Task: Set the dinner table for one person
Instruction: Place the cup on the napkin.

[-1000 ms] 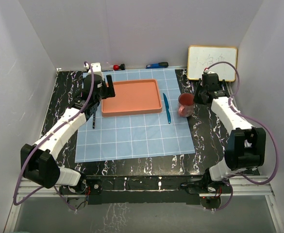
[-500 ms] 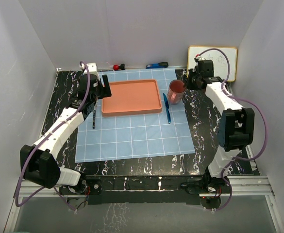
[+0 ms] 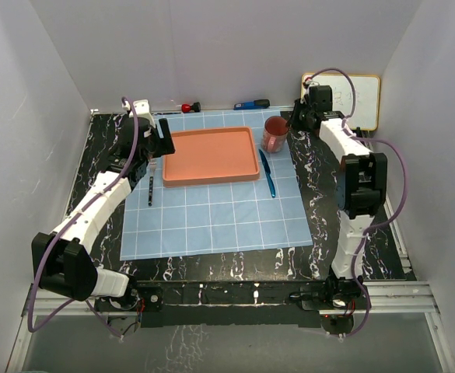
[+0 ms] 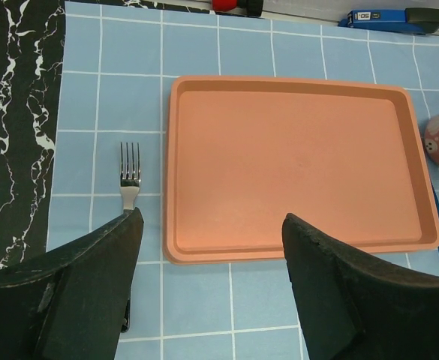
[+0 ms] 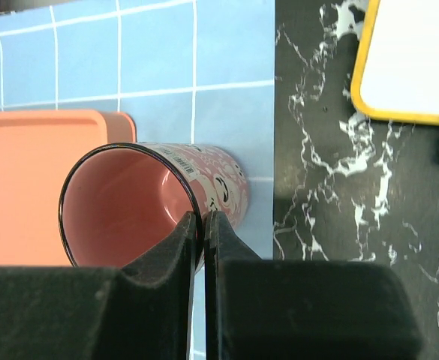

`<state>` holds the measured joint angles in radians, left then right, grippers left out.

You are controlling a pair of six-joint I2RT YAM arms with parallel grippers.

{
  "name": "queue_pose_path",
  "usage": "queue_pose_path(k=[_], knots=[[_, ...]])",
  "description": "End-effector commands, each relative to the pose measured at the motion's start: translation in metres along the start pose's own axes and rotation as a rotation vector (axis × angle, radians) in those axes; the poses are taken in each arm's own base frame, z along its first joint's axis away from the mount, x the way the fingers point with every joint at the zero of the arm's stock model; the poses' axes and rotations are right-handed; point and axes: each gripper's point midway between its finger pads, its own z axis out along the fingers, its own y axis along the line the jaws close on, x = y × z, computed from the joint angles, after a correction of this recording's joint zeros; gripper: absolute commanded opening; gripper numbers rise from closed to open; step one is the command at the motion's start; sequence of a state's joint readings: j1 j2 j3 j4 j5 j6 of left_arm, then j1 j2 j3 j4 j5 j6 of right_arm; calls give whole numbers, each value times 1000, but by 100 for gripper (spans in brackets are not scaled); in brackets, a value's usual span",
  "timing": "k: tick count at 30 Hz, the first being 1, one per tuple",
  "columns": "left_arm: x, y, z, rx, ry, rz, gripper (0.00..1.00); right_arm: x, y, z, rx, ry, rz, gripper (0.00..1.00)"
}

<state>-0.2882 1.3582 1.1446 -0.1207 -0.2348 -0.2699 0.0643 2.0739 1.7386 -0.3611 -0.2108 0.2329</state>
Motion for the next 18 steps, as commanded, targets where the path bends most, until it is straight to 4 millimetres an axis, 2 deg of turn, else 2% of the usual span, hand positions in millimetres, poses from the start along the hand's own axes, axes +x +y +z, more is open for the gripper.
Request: queue_pose_path(k=[1,5,12,13,16,18], knots=[[-10,4,-4,4,-19,-11,73,-91,35,-11,-129,-242,-54,0],[-10,7,-4,-2,-19,-13,73,-90,38,5,-156,-220,-53,0],[-5,9,-2,-4,-5,-15,73,-68,29,22,-146,-171,-43,0],[-5,9,-2,-1,-4,-15,73,-66,27,21,-135,-167,-42,3],[-4,8,-1,3,-1,-18,73,-68,25,14,-116,-179,-46,24],[-5,8,-1,7,0,-23,73,-74,28,7,-121,-198,-57,30]])
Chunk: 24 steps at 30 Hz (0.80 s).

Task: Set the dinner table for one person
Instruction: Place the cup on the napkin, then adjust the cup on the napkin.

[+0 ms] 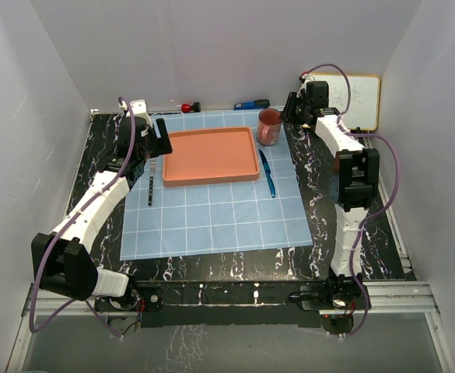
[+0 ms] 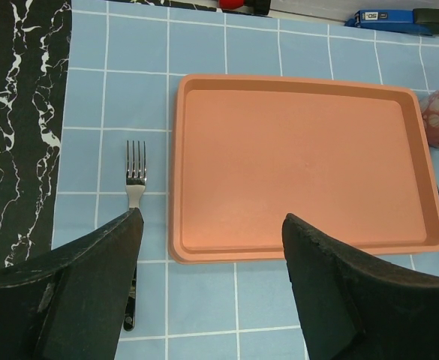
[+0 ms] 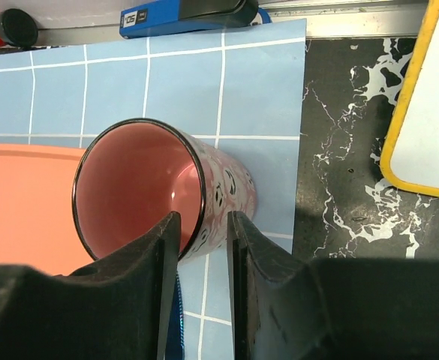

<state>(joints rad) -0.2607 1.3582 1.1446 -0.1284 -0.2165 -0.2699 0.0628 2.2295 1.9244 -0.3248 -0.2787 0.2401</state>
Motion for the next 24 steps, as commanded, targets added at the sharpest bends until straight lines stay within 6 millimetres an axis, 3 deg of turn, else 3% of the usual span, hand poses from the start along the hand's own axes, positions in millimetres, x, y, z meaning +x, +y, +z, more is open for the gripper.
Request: queue_pose_path(k=[1,6,10,15,18,20,24], knots=[[-5,-2,-2,19,-9,-14,73,-57,24,-31,-44,-161,-60,31],[-6,-4,-2,33,-7,-21,74,-87,47,-61,-101,-230,-84,33],[-3,-5,-1,36,-2,-23,75,-89,81,-89,-221,-232,-67,32],[4,-9,2,57,14,-36,75,-50,125,-108,-323,-185,-65,28],[12,-12,9,69,38,-41,75,-21,152,-111,-389,-151,-69,18],[15,-13,12,70,46,-44,75,0,161,-106,-423,-107,-57,3],[16,-13,14,71,41,-57,75,34,162,-86,-412,-39,-30,0]])
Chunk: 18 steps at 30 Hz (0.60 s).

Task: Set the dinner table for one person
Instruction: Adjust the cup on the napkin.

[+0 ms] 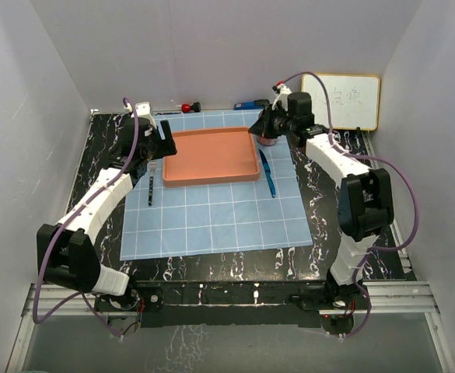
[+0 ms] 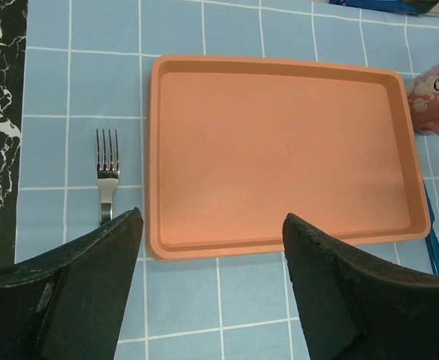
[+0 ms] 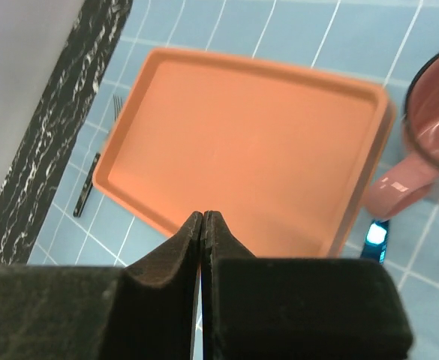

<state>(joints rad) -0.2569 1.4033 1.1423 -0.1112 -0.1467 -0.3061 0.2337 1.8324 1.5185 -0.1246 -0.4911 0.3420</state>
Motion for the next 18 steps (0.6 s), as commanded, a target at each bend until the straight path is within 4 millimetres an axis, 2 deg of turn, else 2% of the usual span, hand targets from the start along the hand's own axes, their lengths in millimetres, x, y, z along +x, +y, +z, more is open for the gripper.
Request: queue_pose_path(k=[1,4,8,13,18], knots=[[2,-2,3,19,-10,-27,75,19,-1,17,-10,4,16,0],[5,-1,5,17,-5,-31,75,33,-2,31,20,24,-1,0],[10,4,7,-6,5,-26,75,40,1,47,84,26,-71,0],[12,7,7,-21,3,-25,75,38,-3,60,136,8,-96,0],[14,8,10,-27,5,-27,76,28,-13,68,206,-38,-135,0]])
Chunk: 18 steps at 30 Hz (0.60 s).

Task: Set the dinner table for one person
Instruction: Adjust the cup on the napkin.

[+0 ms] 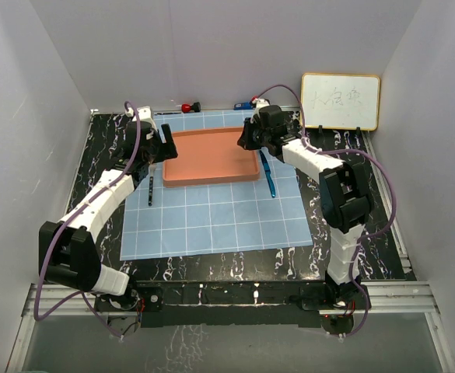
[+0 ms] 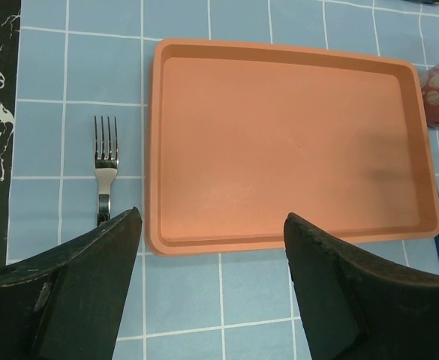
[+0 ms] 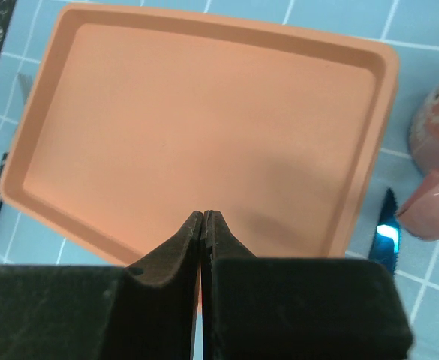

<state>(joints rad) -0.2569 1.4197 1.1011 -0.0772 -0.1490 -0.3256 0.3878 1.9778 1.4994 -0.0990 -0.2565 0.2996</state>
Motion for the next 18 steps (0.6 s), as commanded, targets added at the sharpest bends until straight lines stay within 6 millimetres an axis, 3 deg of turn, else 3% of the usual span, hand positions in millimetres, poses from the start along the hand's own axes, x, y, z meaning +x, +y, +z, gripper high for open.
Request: queue_pose_path(k=[1,11,18], knots=[[-1,5,2,-17,-14,-12,76,-53,-12,4,94,-158,-75,0],[5,8,1,-24,-9,-18,77,-74,-46,17,277,-209,-154,0],[7,9,-1,-29,-5,-14,77,-65,-56,14,337,-184,-151,0]])
